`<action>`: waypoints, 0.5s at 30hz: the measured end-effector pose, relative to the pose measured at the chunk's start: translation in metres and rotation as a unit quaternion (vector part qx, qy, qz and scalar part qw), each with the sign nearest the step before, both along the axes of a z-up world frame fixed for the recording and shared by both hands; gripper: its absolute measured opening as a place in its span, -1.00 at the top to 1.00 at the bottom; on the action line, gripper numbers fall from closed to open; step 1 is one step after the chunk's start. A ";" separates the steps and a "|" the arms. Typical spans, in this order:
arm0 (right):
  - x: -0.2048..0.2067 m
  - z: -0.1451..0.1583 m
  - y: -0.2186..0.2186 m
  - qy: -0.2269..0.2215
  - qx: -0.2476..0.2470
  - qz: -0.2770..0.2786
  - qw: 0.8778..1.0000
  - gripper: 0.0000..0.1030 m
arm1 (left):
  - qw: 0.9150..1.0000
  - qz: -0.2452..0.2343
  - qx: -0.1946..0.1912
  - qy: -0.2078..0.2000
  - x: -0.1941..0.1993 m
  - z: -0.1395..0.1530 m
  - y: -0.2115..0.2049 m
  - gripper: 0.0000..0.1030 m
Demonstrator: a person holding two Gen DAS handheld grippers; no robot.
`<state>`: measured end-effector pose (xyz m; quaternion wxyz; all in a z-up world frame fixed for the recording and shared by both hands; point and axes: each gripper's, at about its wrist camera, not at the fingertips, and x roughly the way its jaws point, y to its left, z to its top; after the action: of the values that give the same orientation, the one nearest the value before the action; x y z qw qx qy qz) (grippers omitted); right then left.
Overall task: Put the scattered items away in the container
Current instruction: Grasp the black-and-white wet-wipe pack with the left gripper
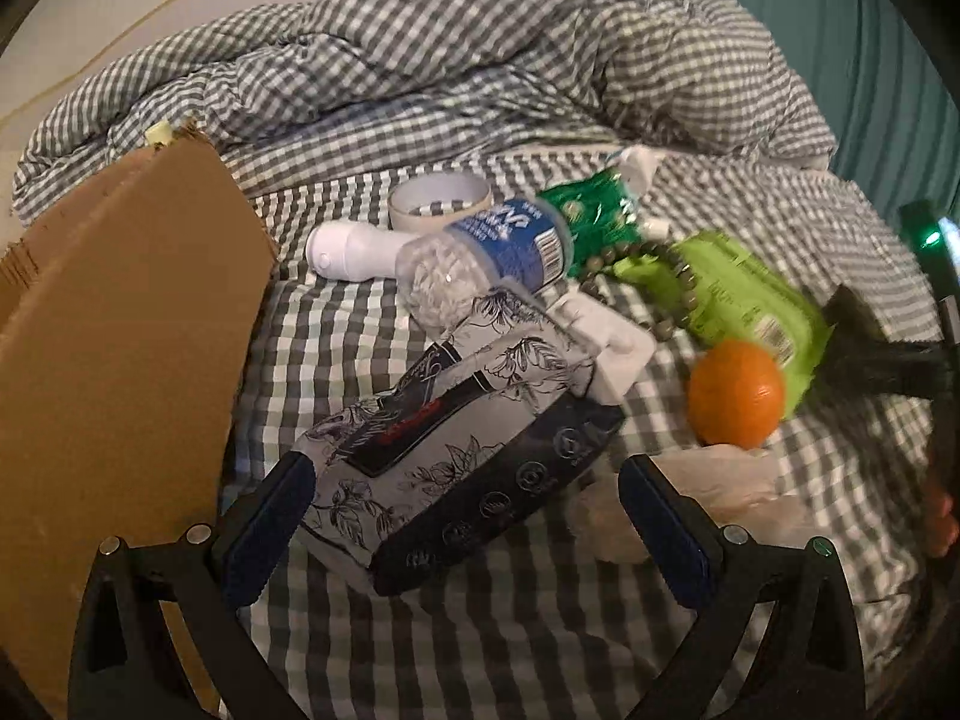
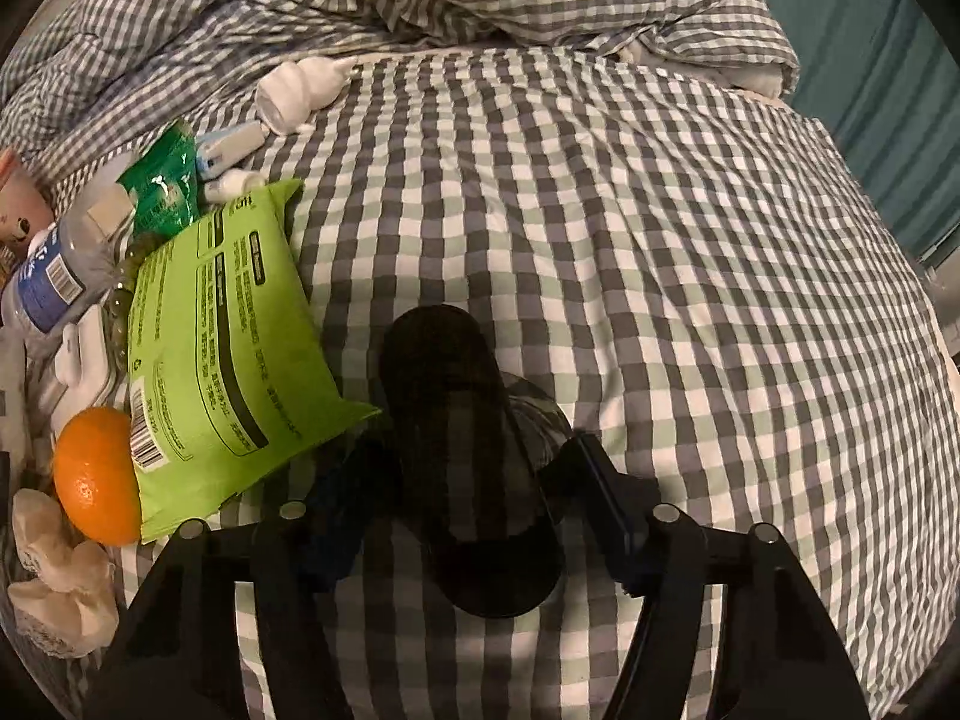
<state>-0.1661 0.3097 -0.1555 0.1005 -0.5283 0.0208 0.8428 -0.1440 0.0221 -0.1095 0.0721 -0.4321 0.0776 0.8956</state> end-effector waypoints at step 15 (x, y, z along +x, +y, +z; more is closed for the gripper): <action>0.048 0.040 -0.007 0.038 -0.024 0.000 0.999 -0.23 | 0.998 -0.048 0.014 -0.029 -0.007 -0.010 0.003 0.36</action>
<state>-0.1182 0.3032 -0.1156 0.0866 -0.4986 0.0449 0.8613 -0.1509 0.0253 -0.1193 0.1234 -0.4524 0.0837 0.8792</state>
